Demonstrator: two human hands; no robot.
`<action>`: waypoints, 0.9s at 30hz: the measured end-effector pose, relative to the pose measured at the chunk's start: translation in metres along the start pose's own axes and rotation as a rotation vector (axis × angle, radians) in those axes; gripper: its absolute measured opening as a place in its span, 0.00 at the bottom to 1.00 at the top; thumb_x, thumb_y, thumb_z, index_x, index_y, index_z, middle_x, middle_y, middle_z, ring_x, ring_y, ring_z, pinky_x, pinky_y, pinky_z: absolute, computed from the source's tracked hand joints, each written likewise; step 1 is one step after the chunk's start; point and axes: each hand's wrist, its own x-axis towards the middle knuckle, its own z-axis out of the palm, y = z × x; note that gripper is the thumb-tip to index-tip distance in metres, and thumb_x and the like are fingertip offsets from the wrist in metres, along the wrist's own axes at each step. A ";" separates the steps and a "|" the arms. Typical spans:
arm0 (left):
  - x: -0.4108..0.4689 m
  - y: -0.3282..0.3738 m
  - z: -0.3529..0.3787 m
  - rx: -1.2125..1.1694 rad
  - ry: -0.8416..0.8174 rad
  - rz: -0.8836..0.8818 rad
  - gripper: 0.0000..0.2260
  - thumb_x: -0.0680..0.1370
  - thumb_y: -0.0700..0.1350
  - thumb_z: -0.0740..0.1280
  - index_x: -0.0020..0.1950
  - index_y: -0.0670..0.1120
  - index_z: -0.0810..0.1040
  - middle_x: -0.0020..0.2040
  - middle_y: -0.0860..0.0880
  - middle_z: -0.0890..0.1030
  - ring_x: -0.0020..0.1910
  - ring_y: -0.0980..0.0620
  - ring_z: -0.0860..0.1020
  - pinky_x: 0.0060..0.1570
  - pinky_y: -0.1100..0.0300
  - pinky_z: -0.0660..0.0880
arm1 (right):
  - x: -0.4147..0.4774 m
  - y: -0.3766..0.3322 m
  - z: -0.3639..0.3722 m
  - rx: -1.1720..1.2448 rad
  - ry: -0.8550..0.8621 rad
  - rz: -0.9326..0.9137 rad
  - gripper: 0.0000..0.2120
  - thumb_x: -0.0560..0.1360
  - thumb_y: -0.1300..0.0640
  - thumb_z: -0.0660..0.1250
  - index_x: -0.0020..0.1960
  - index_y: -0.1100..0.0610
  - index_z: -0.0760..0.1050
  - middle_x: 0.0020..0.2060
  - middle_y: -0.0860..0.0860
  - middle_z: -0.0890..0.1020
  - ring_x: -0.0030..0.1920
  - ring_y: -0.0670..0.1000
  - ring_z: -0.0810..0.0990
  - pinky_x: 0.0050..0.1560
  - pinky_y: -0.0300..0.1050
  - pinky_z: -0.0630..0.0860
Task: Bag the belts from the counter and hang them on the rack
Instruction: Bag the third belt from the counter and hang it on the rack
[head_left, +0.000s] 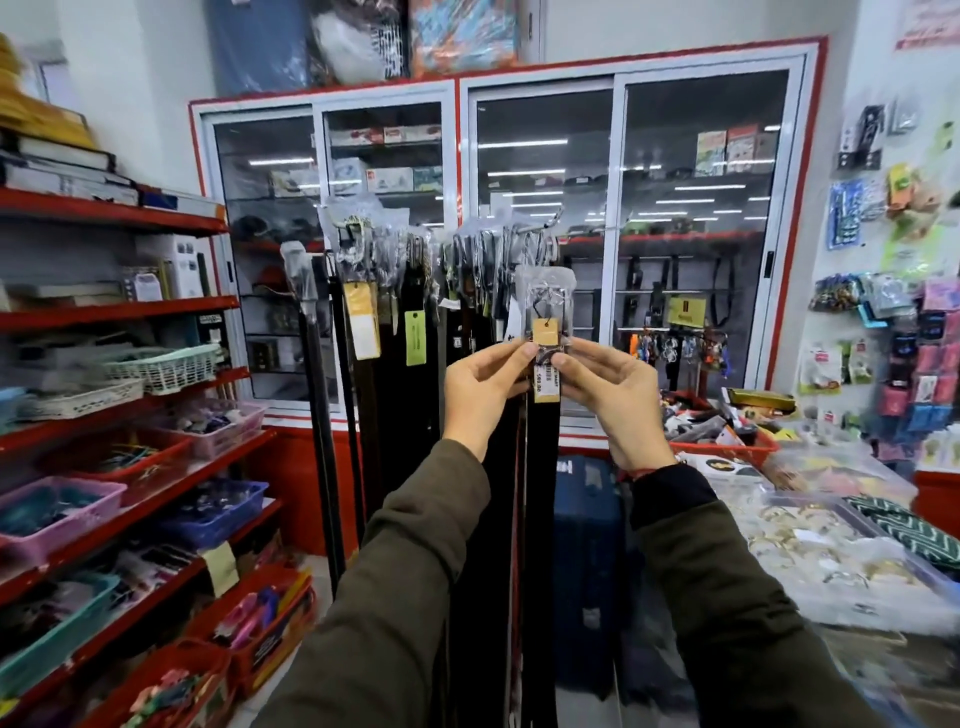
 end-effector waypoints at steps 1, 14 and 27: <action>0.007 0.005 0.004 -0.021 0.000 0.009 0.13 0.78 0.39 0.72 0.61 0.37 0.83 0.54 0.41 0.86 0.52 0.48 0.85 0.50 0.59 0.84 | 0.008 -0.004 0.002 0.022 -0.002 -0.012 0.15 0.72 0.61 0.78 0.58 0.57 0.83 0.49 0.56 0.90 0.54 0.54 0.88 0.50 0.44 0.85; 0.079 0.040 0.057 -0.043 0.017 0.125 0.12 0.77 0.41 0.74 0.59 0.37 0.84 0.55 0.37 0.86 0.49 0.46 0.83 0.54 0.51 0.83 | 0.083 -0.041 0.002 0.124 0.016 -0.158 0.13 0.74 0.63 0.76 0.58 0.63 0.83 0.47 0.58 0.89 0.49 0.55 0.89 0.51 0.50 0.86; 0.089 0.029 0.051 -0.077 0.056 0.071 0.10 0.77 0.41 0.74 0.57 0.39 0.85 0.54 0.38 0.87 0.45 0.48 0.84 0.42 0.62 0.83 | 0.098 -0.023 0.001 0.149 -0.035 -0.114 0.14 0.75 0.63 0.75 0.60 0.63 0.83 0.42 0.52 0.90 0.44 0.48 0.89 0.42 0.39 0.84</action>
